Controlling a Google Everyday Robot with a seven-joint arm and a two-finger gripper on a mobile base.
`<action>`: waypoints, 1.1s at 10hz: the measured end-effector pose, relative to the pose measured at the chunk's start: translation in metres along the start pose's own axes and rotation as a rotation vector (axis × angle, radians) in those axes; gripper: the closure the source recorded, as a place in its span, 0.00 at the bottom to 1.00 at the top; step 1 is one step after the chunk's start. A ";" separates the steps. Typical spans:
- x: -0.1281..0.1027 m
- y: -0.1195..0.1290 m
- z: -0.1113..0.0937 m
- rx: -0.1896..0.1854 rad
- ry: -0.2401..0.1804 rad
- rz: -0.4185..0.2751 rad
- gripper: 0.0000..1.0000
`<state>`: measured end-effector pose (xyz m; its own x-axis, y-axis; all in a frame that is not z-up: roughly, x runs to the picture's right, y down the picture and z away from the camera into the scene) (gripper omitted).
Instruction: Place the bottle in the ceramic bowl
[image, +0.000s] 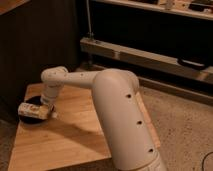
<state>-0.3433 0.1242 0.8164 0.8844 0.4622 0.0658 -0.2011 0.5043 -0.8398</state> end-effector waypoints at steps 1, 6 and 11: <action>0.001 -0.001 0.001 0.025 -0.002 0.020 0.20; 0.006 -0.009 -0.015 -0.008 -0.108 0.113 0.20; 0.004 -0.007 -0.014 -0.011 -0.107 0.108 0.20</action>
